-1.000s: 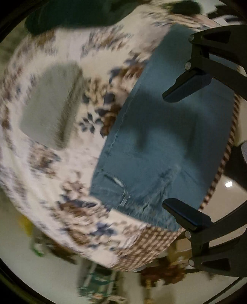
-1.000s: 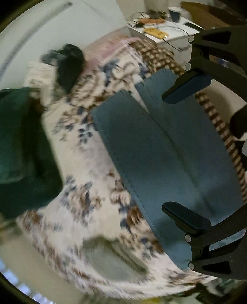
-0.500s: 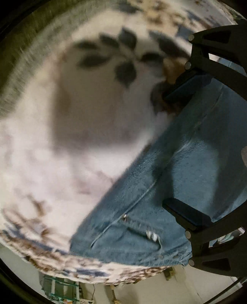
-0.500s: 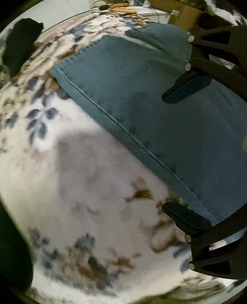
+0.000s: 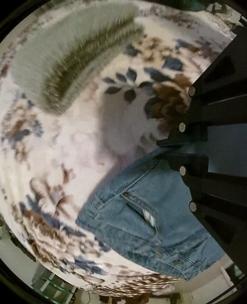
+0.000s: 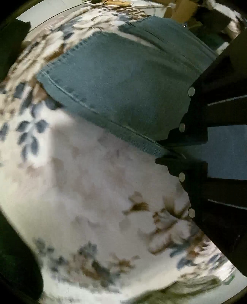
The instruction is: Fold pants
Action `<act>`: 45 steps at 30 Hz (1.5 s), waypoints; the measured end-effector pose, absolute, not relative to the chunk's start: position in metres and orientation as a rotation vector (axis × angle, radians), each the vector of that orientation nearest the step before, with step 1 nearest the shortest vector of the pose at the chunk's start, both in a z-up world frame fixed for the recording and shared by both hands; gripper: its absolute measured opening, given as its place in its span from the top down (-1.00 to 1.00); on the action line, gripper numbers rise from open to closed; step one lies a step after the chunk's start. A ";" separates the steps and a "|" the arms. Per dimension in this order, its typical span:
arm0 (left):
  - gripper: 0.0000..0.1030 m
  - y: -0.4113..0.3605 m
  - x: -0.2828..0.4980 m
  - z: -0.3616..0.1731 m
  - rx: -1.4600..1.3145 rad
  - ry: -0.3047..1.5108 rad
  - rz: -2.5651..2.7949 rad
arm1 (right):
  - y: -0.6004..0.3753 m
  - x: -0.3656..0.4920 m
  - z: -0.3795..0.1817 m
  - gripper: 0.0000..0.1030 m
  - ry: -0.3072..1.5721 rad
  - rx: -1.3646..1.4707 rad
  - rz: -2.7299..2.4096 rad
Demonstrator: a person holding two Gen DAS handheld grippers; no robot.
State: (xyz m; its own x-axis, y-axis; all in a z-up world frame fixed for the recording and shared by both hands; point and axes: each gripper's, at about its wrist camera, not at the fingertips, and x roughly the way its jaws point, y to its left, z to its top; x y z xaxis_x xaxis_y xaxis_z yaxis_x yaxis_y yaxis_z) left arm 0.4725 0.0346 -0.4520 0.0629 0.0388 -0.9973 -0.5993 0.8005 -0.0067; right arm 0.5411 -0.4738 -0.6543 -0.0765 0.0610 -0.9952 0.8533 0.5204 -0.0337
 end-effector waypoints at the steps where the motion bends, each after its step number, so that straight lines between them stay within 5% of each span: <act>1: 0.93 0.040 0.460 -0.439 -0.506 1.418 0.501 | -0.472 0.536 -0.646 0.84 1.496 0.823 -0.778; 9: 0.94 0.084 0.312 -0.369 -0.574 1.273 0.421 | -0.452 0.448 -0.551 0.86 1.396 0.811 -0.602; 14: 0.94 0.097 0.242 -0.401 -0.594 1.296 0.444 | -0.459 0.334 -0.518 0.86 1.412 0.780 -0.548; 22: 0.91 0.117 0.167 -0.513 -0.706 1.458 0.534 | -0.458 0.236 -0.590 0.85 1.554 0.739 -0.556; 24: 0.90 0.120 0.165 -0.518 -0.753 1.446 0.537 | -0.462 0.224 -0.611 0.73 1.605 0.784 -0.524; 27: 0.88 0.120 0.167 -0.504 -0.767 1.393 0.506 | -0.477 0.206 -0.614 0.27 1.610 0.857 -0.499; 30: 0.45 0.113 0.175 -0.484 -0.709 1.365 0.479 | -0.503 0.187 -0.592 -0.02 1.488 0.919 -0.483; 33: -0.61 0.108 0.181 -0.476 -0.644 1.335 0.472 | -0.545 0.171 -0.573 -0.11 1.337 0.982 -0.536; 38: -0.64 0.098 0.189 -0.495 -0.608 1.356 0.472 | -0.626 0.151 -0.591 -0.12 1.149 1.217 -0.693; 42: -0.64 0.092 0.195 -0.513 -0.563 1.392 0.473 | -0.657 0.142 -0.628 -0.08 1.066 1.466 -0.736; 45: -0.64 0.084 0.202 -0.520 -0.513 1.418 0.467 | -0.662 0.145 -0.625 0.84 1.013 1.456 -0.739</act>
State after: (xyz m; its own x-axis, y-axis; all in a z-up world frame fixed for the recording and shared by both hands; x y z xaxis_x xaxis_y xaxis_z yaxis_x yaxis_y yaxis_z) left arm 0.2022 0.0837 -0.5202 0.0983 0.0016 -0.9952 -0.5897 0.8056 -0.0569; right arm 0.1449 -0.6622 -0.6254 0.4280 0.1755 -0.8865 0.8978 0.0300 0.4394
